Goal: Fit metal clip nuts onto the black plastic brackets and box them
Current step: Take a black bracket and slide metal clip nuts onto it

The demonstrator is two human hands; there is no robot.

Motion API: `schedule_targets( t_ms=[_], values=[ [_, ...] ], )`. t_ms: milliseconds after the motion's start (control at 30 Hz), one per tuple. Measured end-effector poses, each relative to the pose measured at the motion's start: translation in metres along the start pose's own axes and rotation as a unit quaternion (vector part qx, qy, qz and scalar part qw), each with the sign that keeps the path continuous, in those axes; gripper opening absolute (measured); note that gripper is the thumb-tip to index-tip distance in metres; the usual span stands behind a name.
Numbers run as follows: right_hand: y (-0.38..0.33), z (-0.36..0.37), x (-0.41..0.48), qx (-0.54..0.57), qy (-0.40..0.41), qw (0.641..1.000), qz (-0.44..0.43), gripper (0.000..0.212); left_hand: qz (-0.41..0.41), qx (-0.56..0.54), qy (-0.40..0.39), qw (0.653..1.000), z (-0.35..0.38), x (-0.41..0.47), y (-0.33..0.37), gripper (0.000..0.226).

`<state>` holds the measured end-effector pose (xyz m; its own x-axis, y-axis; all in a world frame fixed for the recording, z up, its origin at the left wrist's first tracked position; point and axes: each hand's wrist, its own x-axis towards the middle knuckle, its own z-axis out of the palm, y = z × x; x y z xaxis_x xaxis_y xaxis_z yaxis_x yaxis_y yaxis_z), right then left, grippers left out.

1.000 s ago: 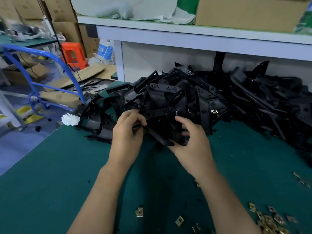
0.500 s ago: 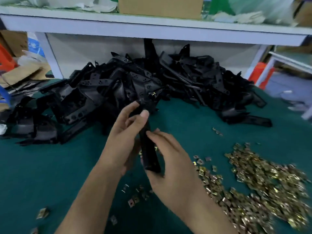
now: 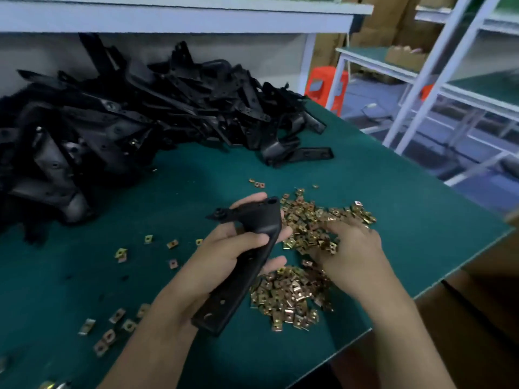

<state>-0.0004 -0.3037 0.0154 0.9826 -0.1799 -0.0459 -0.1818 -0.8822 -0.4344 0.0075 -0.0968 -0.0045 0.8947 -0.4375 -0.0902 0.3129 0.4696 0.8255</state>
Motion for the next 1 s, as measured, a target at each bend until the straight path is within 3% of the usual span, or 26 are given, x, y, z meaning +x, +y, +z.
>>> schedule_targets(
  t_ms=[67, 200, 267, 333, 400, 700, 833, 1000],
  values=[
    [0.007, 0.007, 0.004, -0.005, -0.025, 0.999, 0.019, 0.049, -0.011, 0.007, -0.036, 0.999, 0.003, -0.001, -0.01, 0.054],
    [0.017, 0.015, 0.011, 0.052, 0.028, 0.998, -0.001, 0.037, -0.035, -0.011, -0.025, 0.999, 0.007, 0.005, -0.015, 0.051],
    [0.019, 0.017, 0.013, 0.073, 0.039, 0.997, 0.003, 0.022, -0.069, -0.048, 0.026, 0.996, 0.012, 0.012, -0.011, 0.062],
    [0.022, 0.019, 0.017, 0.09, 0.039, 0.995, -0.002, 0.011, -0.074, -0.1, 0.087, 0.988, 0.01, 0.017, -0.009, 0.042],
    [0.021, 0.02, 0.02, 0.106, 0.028, 0.994, -0.003, 0.016, -0.041, -0.107, 0.094, 0.989, 0.002, 0.016, -0.009, 0.034],
    [0.005, 0.015, 0.028, 0.118, 0.029, 0.992, -0.037, 0.024, 0.051, 0.061, 0.144, 0.986, -0.02, -0.017, 0.023, 0.035],
    [-0.009, 0.013, 0.032, 0.131, 0.031, 0.989, -0.057, 0.023, 0.072, 0.222, 0.194, 0.953, -0.028, -0.027, 0.044, 0.027],
    [-0.039, 0.013, 0.038, 0.145, -0.017, 0.983, -0.11, 0.017, 0.087, 0.188, 0.212, 0.955, -0.053, -0.041, 0.055, 0.032]
  ],
)
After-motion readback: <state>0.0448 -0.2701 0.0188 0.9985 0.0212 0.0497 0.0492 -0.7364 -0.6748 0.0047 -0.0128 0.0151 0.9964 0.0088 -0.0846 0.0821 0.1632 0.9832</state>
